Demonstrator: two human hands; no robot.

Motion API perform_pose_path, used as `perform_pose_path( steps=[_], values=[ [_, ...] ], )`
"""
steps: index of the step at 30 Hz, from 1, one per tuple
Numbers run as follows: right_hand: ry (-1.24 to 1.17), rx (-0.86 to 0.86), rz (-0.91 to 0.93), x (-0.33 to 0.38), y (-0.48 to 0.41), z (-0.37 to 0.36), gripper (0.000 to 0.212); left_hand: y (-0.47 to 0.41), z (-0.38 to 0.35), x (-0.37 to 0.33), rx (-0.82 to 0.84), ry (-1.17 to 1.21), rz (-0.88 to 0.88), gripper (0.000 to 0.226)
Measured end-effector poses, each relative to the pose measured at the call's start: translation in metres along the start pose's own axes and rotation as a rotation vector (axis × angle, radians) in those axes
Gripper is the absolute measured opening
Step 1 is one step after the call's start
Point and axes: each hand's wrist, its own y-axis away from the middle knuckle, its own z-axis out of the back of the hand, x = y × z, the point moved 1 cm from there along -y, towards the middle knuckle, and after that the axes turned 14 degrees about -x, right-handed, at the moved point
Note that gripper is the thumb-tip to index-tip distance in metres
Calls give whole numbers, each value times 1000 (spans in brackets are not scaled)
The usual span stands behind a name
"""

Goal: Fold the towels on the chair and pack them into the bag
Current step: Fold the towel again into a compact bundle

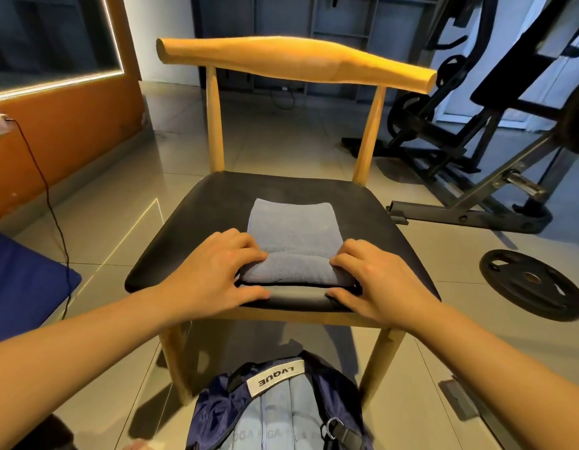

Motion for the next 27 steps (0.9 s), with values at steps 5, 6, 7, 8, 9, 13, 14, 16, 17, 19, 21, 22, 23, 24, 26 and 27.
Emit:
perform_pose_path(
  steps=[5, 6, 7, 8, 9, 13, 14, 16, 17, 19, 21, 22, 23, 24, 26, 27],
  values=[
    [-126, 64, -138, -2, -7, 6, 20, -11, 6, -3, 2, 147, 121, 37],
    [-175, 110, -188, -4, -10, 9, 21, -14, 7, -4, 42, 215, 196, 31],
    [-244, 156, -253, -6, -12, 12, 23, -17, 7, -4, 80, 287, 275, 25],
    [-313, 191, -321, -7, -14, 13, 28, -21, 8, -5, 99, 357, 350, 21],
    [-356, 210, -373, -8, -15, 14, 34, -24, 8, -4, 102, 408, 418, 17],
    [-247, 165, -450, -7, -20, 7, 33, -29, 5, 0, 46, 389, 521, 18],
    [-198, 111, -455, -7, -22, 5, 27, -29, 3, 2, 16, 343, 519, 20],
    [-109, -10, -413, -4, -24, 3, 22, -29, 2, 3, -58, 323, 505, 18],
    [-74, -59, -364, -1, -23, 2, 20, -28, 1, 2, -95, 327, 472, 15],
    [-36, -116, -243, 4, -18, 0, 19, -24, -2, -1, -161, 288, 344, 10],
    [-42, -111, -170, 5, -11, -1, 34, -19, -2, -3, -166, 227, 197, 19],
    [-52, -87, -151, 5, -8, 1, 39, -16, -1, -3, -127, 202, 150, 27],
    [-48, -53, -126, 3, -5, 3, 38, -15, 0, -1, -73, 173, 112, 35],
    [-35, -18, -102, 1, -3, 4, 35, -14, 2, 0, -25, 140, 81, 43],
    [-66, 15, -101, -2, -1, 6, 32, -14, 3, 3, 21, 108, 74, 50],
    [-121, 11, -125, -3, -1, 7, 29, -15, 3, 4, 18, 129, 105, 47]
  ],
)
